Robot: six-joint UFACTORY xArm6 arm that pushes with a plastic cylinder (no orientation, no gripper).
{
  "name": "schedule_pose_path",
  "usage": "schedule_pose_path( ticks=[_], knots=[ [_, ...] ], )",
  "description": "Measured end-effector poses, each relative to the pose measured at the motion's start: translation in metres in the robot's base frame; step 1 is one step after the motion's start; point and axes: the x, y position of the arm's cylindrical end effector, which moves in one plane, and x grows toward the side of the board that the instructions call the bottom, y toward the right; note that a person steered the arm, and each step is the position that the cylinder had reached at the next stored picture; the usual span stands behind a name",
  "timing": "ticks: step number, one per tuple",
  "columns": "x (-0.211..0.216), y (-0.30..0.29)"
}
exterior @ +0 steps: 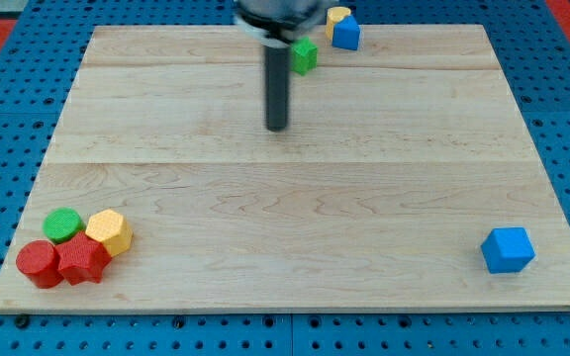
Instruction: Move the green star to the left of the blue cube
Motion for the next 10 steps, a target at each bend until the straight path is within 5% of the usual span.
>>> schedule_pose_path(
  ticks=[1, 3, 7, 10],
  knots=[
    [-0.068, -0.043],
    [-0.159, 0.004],
    [-0.094, 0.057],
    [-0.104, 0.126]
  ],
)
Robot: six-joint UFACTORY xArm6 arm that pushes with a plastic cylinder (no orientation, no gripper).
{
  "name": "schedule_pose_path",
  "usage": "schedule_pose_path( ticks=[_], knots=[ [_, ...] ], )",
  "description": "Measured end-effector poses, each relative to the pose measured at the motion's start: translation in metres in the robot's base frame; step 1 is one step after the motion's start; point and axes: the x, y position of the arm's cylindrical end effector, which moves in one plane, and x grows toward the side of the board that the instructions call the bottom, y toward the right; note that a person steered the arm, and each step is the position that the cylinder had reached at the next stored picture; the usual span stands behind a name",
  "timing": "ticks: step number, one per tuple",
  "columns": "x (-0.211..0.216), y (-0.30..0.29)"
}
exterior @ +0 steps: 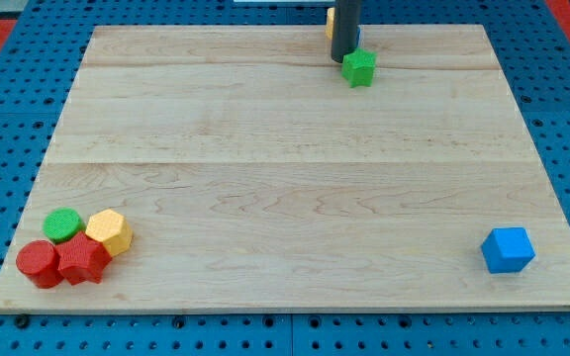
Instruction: Move the green star to the left of the blue cube
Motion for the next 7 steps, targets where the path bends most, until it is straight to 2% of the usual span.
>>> schedule_pose_path(
  ticks=[1, 2, 3, 4, 5, 7],
  knots=[
    [0.019, 0.016],
    [0.034, 0.056],
    [0.033, 0.109],
    [0.044, 0.116],
    [0.057, 0.078],
    [0.034, 0.035]
  ],
)
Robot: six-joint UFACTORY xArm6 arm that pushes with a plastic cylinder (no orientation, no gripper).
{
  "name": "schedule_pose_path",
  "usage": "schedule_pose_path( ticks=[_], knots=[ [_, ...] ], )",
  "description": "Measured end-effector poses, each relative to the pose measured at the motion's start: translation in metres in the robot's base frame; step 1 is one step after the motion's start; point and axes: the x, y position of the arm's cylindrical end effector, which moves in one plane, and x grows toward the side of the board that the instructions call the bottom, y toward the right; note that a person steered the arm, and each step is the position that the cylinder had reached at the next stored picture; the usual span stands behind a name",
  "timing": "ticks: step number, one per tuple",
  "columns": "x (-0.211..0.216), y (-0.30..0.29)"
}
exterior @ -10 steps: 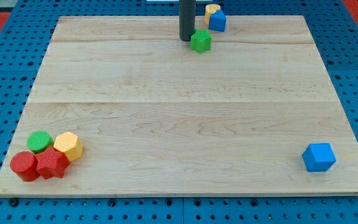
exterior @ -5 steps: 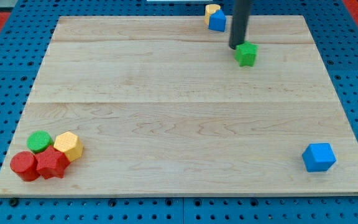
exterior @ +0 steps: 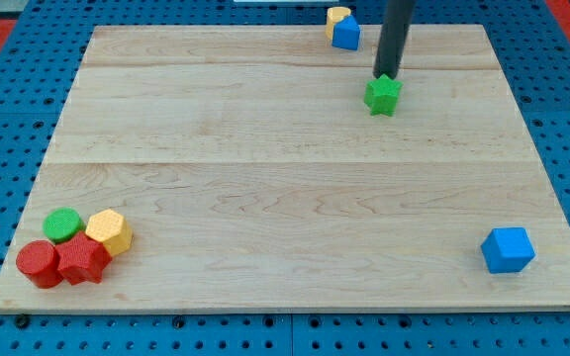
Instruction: Move the green star to the left of the blue cube
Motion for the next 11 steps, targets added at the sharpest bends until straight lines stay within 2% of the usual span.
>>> schedule_pose_path(
  ticks=[1, 2, 5, 9, 11],
  knots=[
    [0.005, -0.017],
    [0.024, -0.008],
    [0.058, 0.044],
    [0.173, 0.014],
    [0.197, 0.019]
  ],
)
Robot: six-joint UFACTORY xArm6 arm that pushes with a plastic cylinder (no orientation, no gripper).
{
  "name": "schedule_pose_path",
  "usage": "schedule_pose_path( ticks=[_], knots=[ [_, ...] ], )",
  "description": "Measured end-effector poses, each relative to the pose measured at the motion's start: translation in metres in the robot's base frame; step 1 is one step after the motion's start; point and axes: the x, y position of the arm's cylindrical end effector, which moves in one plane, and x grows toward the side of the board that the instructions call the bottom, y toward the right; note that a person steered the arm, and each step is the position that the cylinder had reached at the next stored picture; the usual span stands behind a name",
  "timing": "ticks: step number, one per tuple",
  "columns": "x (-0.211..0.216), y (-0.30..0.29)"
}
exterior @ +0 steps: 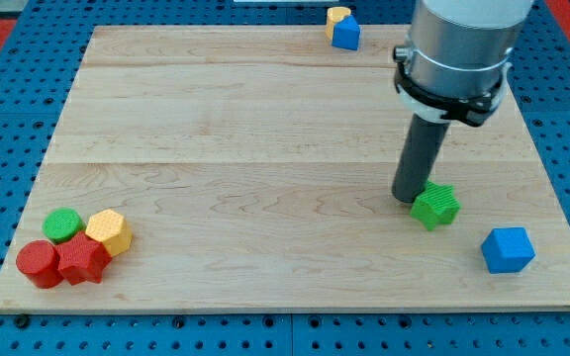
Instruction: Move the green star to the left of the blue cube
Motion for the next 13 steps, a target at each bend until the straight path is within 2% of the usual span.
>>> schedule_pose_path(
  ticks=[2, 3, 6, 8, 11, 13],
  knots=[
    [-0.031, 0.007],
    [-0.031, 0.018],
    [-0.024, 0.035],
    [0.011, 0.037],
    [0.013, -0.016],
    [0.023, -0.008]
  ],
)
